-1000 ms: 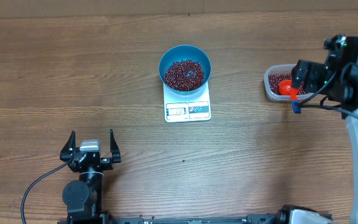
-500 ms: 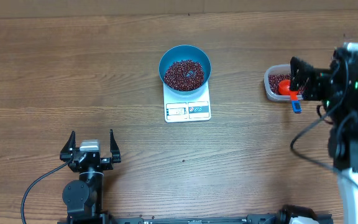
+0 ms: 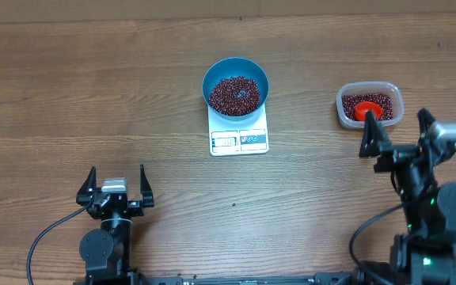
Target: Scoop item into bowl and weigh 150g on scale
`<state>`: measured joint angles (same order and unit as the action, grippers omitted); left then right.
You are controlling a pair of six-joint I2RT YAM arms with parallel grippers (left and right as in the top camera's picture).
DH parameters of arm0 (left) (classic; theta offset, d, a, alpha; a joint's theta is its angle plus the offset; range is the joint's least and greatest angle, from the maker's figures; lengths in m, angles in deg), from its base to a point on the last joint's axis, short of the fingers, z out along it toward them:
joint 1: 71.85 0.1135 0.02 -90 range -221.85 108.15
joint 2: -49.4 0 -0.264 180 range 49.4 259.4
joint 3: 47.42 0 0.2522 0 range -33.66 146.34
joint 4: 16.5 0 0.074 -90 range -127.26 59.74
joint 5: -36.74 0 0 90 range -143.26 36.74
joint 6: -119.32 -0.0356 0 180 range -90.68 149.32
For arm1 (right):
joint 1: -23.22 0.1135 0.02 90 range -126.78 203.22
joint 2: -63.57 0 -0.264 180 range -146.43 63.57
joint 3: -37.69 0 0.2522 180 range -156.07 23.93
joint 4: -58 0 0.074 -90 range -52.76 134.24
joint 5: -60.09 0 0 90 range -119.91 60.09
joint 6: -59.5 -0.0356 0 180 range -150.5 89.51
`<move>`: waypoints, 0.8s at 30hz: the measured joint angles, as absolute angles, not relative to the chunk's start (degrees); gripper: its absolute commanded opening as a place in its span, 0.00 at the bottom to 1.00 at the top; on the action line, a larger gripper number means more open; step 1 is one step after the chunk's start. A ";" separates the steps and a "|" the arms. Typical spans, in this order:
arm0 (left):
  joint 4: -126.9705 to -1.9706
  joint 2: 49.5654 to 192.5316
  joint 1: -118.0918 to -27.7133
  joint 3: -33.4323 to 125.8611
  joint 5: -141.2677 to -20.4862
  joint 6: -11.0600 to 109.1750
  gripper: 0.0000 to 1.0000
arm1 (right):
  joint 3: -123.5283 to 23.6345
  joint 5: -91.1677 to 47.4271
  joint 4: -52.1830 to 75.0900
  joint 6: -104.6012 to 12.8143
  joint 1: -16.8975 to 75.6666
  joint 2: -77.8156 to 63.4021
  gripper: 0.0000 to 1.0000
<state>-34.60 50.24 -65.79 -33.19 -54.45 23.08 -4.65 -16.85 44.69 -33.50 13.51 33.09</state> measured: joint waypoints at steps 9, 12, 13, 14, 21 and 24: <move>-34.60 50.24 -65.79 -33.19 -54.45 23.08 0.99 | 9.34 -16.74 55.57 -33.54 13.96 45.02 1.00; -34.60 50.24 -65.79 -33.19 -54.45 23.08 1.00 | 12.92 -16.77 57.74 -33.52 13.94 47.86 1.00; -34.62 50.24 -65.79 -33.19 -54.45 23.08 1.00 | 14.13 -16.79 58.24 -33.52 13.94 48.78 1.00; -34.60 50.24 -65.79 -33.19 -54.45 23.08 1.00 | 15.26 -16.74 58.39 -33.54 13.94 49.79 1.00; -34.62 50.24 -65.79 -33.19 -54.45 23.08 0.99 | 21.84 -16.83 58.63 -33.52 13.94 57.26 1.00; -34.62 50.24 -65.79 -33.19 -54.45 23.06 1.00 | 22.87 -17.99 53.67 -33.52 14.07 60.87 1.00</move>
